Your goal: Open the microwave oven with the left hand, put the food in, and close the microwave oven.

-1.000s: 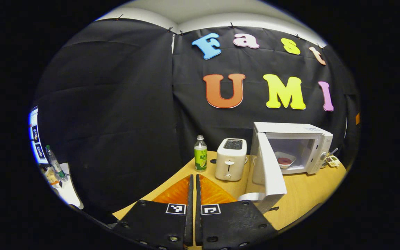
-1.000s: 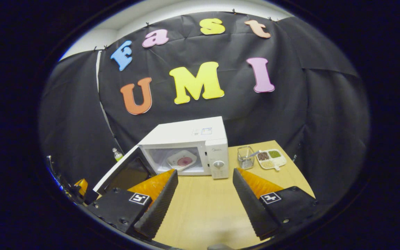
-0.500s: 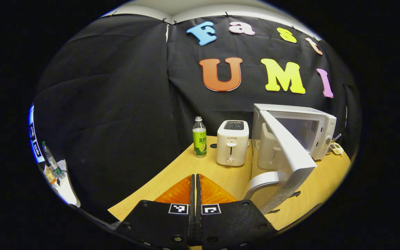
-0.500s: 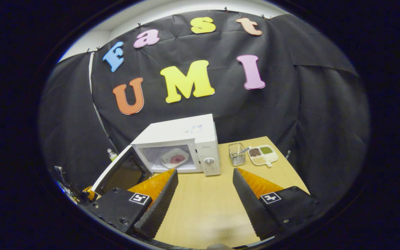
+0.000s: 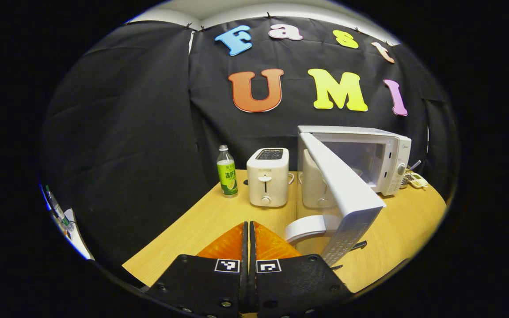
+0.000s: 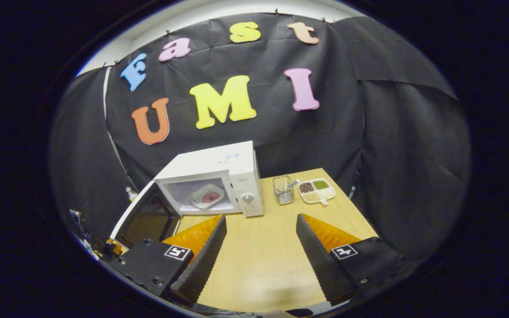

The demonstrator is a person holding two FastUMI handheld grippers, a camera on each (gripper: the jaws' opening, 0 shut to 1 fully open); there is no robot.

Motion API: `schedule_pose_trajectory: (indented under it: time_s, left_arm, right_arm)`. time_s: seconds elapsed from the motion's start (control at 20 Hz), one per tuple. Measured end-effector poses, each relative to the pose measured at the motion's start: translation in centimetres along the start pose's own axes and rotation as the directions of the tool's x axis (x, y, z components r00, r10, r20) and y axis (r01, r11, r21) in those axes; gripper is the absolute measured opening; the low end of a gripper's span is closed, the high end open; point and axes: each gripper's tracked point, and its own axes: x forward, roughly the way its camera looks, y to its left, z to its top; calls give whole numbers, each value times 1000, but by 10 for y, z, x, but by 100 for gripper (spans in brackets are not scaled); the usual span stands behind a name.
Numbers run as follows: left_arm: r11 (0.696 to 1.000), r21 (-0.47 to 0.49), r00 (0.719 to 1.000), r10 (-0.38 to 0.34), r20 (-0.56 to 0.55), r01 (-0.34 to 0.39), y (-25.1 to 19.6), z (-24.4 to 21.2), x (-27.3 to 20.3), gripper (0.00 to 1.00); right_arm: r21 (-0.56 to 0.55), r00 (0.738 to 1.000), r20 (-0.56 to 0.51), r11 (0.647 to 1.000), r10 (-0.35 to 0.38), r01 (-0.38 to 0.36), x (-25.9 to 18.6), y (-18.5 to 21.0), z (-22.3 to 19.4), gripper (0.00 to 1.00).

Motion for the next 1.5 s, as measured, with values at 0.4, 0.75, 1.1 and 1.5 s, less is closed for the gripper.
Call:
schedule_pose_trajectory:
  time_s: [0.4, 0.75, 1.1, 1.5]
  left_arm:
    - [986, 46, 986, -163, 23, 162, -81, 7, -13, 0]
    - [955, 83, 957, -287, 32, 284, -154, 20, -15, 0]
    - [926, 107, 929, -367, 46, 361, -215, 39, 3, 0]
    - [891, 132, 894, -445, 49, 435, -278, 53, 29, 0]
  right_arm:
    - [43, 1000, -9, 999, -9, 9, -7, -9, -4, 100]
    - [10, 999, 35, 1000, -14, 14, -11, -19, 16, 100]
    - [-57, 994, 103, 997, -49, 55, -8, -39, 50, 100]
    - [-61, 991, 112, 995, -72, 79, -6, -56, 63, 92]
